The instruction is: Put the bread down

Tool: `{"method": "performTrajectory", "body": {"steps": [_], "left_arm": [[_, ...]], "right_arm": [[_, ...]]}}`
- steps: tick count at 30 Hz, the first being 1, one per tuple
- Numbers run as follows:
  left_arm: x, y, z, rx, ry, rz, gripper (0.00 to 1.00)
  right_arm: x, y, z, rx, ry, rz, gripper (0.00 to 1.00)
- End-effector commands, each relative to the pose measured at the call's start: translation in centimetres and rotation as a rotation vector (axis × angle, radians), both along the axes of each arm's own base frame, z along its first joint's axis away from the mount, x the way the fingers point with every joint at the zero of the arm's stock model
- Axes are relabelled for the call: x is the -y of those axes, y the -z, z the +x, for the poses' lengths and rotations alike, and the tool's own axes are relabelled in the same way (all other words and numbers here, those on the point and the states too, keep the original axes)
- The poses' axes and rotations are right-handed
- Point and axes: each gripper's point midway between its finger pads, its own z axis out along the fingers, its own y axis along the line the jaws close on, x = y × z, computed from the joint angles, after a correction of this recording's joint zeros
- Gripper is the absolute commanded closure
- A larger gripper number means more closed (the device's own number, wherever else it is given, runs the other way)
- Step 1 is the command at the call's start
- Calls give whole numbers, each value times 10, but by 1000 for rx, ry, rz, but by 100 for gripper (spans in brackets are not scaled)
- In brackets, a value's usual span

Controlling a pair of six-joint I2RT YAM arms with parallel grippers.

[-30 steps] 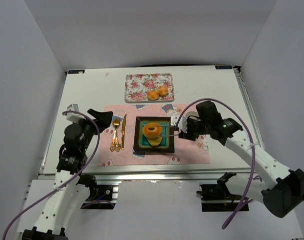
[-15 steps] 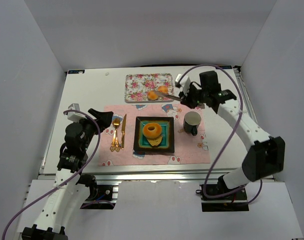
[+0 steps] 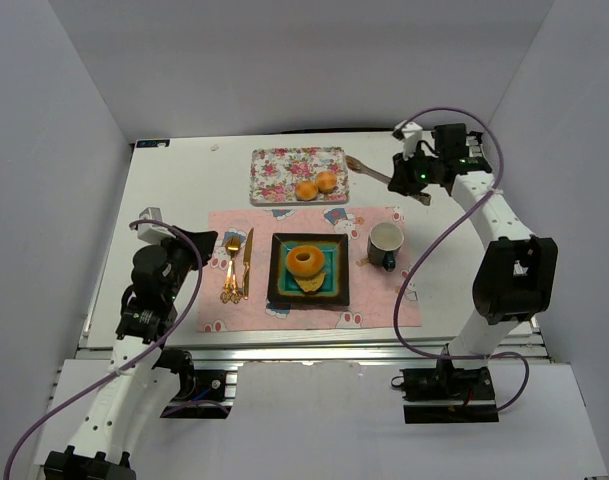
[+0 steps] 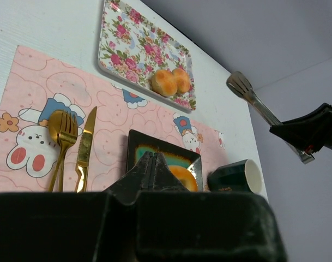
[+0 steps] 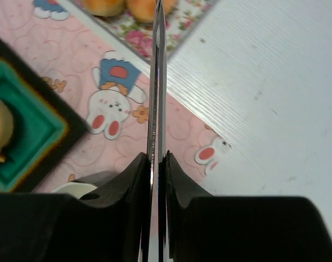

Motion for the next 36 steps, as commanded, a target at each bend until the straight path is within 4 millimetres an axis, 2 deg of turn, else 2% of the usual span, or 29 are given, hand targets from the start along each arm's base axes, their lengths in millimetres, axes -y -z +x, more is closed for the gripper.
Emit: {"method": "performTrajectory", "body": {"steps": [1, 2, 3, 4, 5, 6, 7, 8, 9, 10, 11, 13, 14, 15, 16, 17, 18, 19, 22, 24, 27, 30, 31, 33, 34, 36], "left_arm": [[2, 0, 0, 5, 16, 7, 100], [2, 1, 0, 3, 17, 6, 99], [3, 0, 0, 10, 18, 2, 98], [4, 3, 1, 5, 22, -6, 98], [5, 3, 1, 7, 29, -10, 97], [6, 1, 2, 14, 33, -15, 96], [7, 2, 3, 12, 34, -18, 95], [8, 3, 3, 6, 40, -15, 91], [8, 4, 4, 0, 42, -13, 89], [8, 4, 4, 0, 43, -10, 85], [9, 3, 5, -1, 46, -10, 81], [9, 5, 6, -13, 44, -8, 61], [8, 2, 6, -9, 41, -7, 52], [7, 4, 7, -19, 33, -1, 38], [6, 4, 7, -22, 28, 5, 33], [4, 3, 7, -22, 17, 7, 29], [3, 1, 6, -17, 14, 8, 26], [1, -1, 6, -13, 5, 7, 22], [0, -3, 5, -2, -4, -1, 20], [0, -3, 5, -4, -4, 1, 19], [-1, -6, 4, -4, -6, 5, 19], [-2, -8, 3, -5, -10, 9, 19], [-2, -10, 3, 3, -12, 7, 19], [-3, -11, 1, 5, -15, 8, 18], [-3, -11, 1, 5, -13, 9, 18], [-3, -12, 2, 12, -14, 5, 17]], "right_arm": [[34, -17, 17, 24, 153, 96, 85], [62, -13, 22, 17, 236, 108, 90], [77, -7, 24, -2, 308, 128, 92], [90, 13, 19, -41, 359, 130, 94], [114, 18, 23, -21, 422, 129, 95], [126, 27, 22, -16, 460, 115, 95], [142, 55, 11, -51, 516, 94, 95], [163, 56, 19, 22, 600, 50, 93], [170, 66, 16, 24, 631, 36, 92], [176, 86, 5, -5, 656, 16, 91], [181, 93, 5, 10, 681, 1, 88], [189, 103, 5, 29, 717, -21, 83], [188, 117, -3, -2, 717, -30, 75], [191, 121, -4, 3, 733, -39, 69], [191, 128, -7, -12, 734, -43, 63], [194, 135, -7, -21, 731, -70, 53], [192, 139, -7, -55, 722, -71, 50], [193, 154, -16, -121, 724, -84, 44], [194, 161, -21, -175, 709, -117, 34], [193, 160, -22, -180, 691, -126, 11], [193, 153, -25, -169, 674, -133, 10], [188, 128, -26, -138, 652, -113, 11], [189, 106, -22, -89, 642, -114, 11], [185, 84, -22, -58, 617, -104, 11], [186, 53, -14, 12, 614, -95, 10], [184, 25, -9, 73, 607, -77, 11]]}}
